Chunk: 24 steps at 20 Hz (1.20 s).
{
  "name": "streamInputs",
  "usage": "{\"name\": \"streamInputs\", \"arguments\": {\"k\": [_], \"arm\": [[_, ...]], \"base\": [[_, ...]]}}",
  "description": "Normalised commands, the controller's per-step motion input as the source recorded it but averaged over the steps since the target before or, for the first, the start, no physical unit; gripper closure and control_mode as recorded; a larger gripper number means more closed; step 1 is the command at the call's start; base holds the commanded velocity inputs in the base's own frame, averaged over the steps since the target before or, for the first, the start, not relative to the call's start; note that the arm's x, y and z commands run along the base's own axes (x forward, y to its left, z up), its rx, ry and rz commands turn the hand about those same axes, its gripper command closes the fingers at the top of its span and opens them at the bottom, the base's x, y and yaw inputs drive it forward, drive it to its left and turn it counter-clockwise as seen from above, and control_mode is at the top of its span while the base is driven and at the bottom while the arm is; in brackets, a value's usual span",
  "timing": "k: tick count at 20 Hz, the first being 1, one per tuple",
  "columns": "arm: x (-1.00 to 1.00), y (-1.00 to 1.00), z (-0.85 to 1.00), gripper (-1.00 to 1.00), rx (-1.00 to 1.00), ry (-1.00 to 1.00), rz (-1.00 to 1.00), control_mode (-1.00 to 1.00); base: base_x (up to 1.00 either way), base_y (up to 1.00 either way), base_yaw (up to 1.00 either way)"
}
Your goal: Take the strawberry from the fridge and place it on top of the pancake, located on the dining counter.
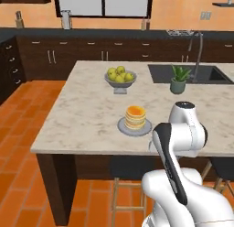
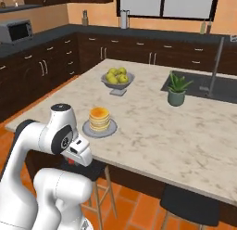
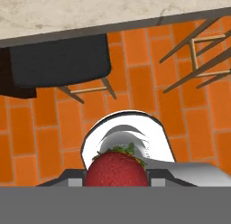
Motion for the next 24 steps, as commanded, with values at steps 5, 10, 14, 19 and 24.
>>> {"name": "streamInputs", "arguments": {"k": [5,10,14,19,24], "arm": [[0.0,0.0,0.0,1.0,0.0,0.0,0.0,1.0],[0.0,0.0,0.0,1.0,0.0,0.0,0.0,1.0],[0.0,0.0,0.0,1.0,0.0,0.0,0.0,1.0],[0.0,0.0,0.0,1.0,0.0,0.0,0.0,1.0],[0.1,0.07,0.0,1.0,0.0,0.0,-0.02,-1.0]], "base": [[0.14,0.58,-0.3],[0.24,0.62,-0.32],[0.26,0.06,-0.34],[0.6,0.05,-0.36],[0.43,0.11,-0.16]]}}
